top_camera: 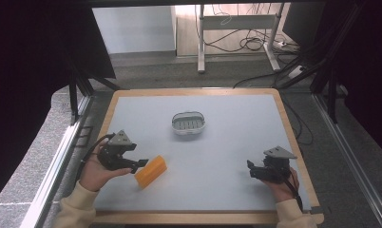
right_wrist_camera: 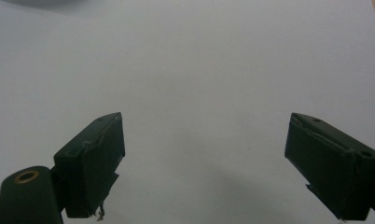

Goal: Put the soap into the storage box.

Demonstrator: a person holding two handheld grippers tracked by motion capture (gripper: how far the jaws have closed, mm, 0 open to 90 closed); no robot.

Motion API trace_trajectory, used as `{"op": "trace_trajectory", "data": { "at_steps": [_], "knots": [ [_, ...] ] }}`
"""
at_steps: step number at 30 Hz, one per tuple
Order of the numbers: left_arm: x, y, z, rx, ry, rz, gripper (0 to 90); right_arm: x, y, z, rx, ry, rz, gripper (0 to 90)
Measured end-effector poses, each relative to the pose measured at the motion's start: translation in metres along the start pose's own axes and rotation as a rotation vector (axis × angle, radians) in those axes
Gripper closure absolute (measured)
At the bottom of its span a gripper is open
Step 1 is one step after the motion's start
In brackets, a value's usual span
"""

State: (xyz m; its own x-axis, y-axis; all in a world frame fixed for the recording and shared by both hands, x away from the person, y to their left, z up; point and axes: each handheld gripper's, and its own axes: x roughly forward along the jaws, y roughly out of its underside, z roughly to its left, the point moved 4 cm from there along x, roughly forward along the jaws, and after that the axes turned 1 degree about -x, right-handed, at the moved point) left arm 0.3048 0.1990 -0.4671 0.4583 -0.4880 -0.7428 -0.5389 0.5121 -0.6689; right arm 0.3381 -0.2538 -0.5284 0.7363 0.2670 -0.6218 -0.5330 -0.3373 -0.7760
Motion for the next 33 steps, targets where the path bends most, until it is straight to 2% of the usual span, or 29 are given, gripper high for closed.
{"op": "trace_trajectory", "data": {
  "at_steps": [12, 23, 27, 31, 33],
  "knots": [
    [0.016, -0.002, -0.009, 0.034, 0.009, 0.056, 25.6, 0.001, 0.0, 0.001, -0.007, -0.005, 0.005, 12.3],
    [0.036, 0.0, -0.015, 0.026, 0.04, 0.128, 26.6, 0.001, 0.001, 0.002, -0.011, -0.006, 0.008, 12.3],
    [0.042, 0.001, -0.015, 0.031, 0.033, 0.159, 27.8, 0.002, 0.001, 0.002, -0.012, -0.006, 0.009, 12.3],
    [0.052, 0.003, -0.017, 0.025, 0.027, 0.206, 32.7, 0.002, 0.001, 0.001, -0.011, -0.008, 0.013, 12.3],
    [0.054, 0.004, -0.017, 0.023, 0.024, 0.212, 34.2, 0.002, 0.001, 0.001, -0.01, -0.008, 0.012, 12.3]
  ]
}}
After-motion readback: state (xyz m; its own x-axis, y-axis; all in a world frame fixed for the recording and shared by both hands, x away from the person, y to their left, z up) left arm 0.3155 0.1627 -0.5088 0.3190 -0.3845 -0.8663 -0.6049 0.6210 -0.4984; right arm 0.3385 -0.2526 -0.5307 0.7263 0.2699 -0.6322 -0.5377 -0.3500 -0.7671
